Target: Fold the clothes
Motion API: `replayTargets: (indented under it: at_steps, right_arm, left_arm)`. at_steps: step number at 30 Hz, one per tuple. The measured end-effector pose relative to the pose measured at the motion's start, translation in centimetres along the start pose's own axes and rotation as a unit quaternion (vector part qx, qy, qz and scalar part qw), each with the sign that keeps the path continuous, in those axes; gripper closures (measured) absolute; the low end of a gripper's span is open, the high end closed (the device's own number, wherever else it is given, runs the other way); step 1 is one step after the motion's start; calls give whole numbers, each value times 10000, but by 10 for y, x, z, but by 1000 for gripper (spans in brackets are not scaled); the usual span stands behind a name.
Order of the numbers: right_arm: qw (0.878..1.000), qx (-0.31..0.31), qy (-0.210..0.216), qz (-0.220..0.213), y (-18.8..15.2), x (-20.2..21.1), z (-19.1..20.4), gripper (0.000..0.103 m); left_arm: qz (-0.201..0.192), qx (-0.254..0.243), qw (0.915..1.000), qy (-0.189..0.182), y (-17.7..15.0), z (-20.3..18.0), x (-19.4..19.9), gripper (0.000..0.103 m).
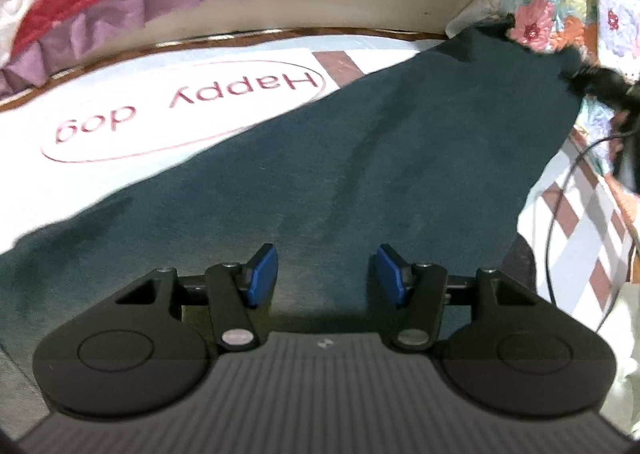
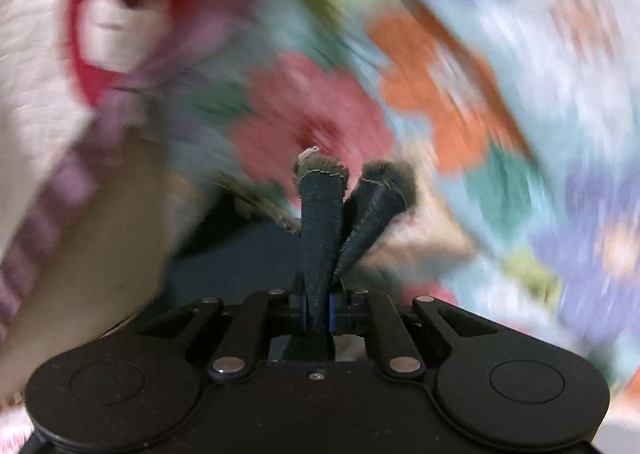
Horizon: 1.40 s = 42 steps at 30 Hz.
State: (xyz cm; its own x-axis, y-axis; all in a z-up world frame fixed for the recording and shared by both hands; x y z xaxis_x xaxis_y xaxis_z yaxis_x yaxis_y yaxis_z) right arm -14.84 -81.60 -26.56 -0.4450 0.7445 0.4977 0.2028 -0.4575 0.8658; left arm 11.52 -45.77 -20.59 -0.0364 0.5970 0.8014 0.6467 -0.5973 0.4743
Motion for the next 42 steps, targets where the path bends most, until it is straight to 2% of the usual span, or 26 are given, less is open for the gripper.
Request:
replayTargets:
  at_steps: [2,4,8,10,12,13,15,17,19,24,27,31,33,35,37,39,42]
  right_arm:
    - [9967,776,-95,-207,21,15,20,93]
    - [9918,1242,-256,-161,34,16,27,94]
    - [9869,1456,-692,-14,42,19,-6,95]
    - [9839,1532,-914,56,45,21,-25,95]
    - [9804,1607,-1136,126,48,23,-44,95]
    - [9783,1645,-1246,161,50,25,-53,95]
    - [9739,1719,-1466,231,53,27,-72,95]
    - [9715,1739,-1502,588,32,13,-87,94]
    - [9652,1901,-1586,841,8,1,-94,94]
    - [9643,1743,-1775,908,-11,-4,-108,93]
    - [9634,1854,-1736,857,-6,-7,-103,93]
    - [9641,1861,-1698,841,-4,-11,-100,91]
    - [9642,1857,-1692,853,-6,-13,-100,91]
    - [9642,1853,-1687,865,-8,-15,-99,91]
    - [9643,1849,-1682,878,-9,-17,-99,91]
    - [9643,1845,-1677,890,-11,-19,-99,91]
    - [9644,1839,-1669,908,-13,-21,-98,91]
  left_arm:
    - [-49,70,10000,22,3,9,6,49]
    - [-101,151,9998,25,6,19,11,48]
    - [-234,-35,9997,6,6,33,26,49]
    - [-102,-200,9997,-25,-3,36,35,48]
    - [-3,-436,9990,36,-16,37,41,43]
    - [62,-554,9984,101,-22,37,41,43]
    - [202,-664,9959,582,-32,46,30,43]
    - [88,-813,9943,683,-35,48,22,41]
    - [51,-742,9945,734,-31,48,21,41]
    - [-170,-695,9940,832,-25,56,26,45]
    - [-582,-700,9874,1296,-10,73,50,45]
    - [-937,-75,9773,1898,9,140,91,42]
    - [-1056,273,9736,2007,10,172,108,39]
    - [-894,434,9753,1972,4,191,110,39]
    - [-727,234,9753,2071,-4,195,108,39]
    - [-659,94,9695,2357,-10,193,109,39]
    - [-881,544,9647,2423,-8,197,127,39]
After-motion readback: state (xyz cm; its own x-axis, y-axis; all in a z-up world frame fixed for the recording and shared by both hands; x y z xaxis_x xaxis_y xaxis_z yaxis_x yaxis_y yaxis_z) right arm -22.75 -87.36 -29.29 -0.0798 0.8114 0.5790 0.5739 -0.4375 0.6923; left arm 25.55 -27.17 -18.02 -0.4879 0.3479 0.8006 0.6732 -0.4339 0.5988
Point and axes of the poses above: each gripper's, at about its wrist camera, not at the fingertips, and x roughly against the way its jaws point, z to its left, y to its top, the point moved 9 cm from there along -x, roughly the way its jaws point, and after that the axes turned 12 degrees about x, right-handed, at the moved point
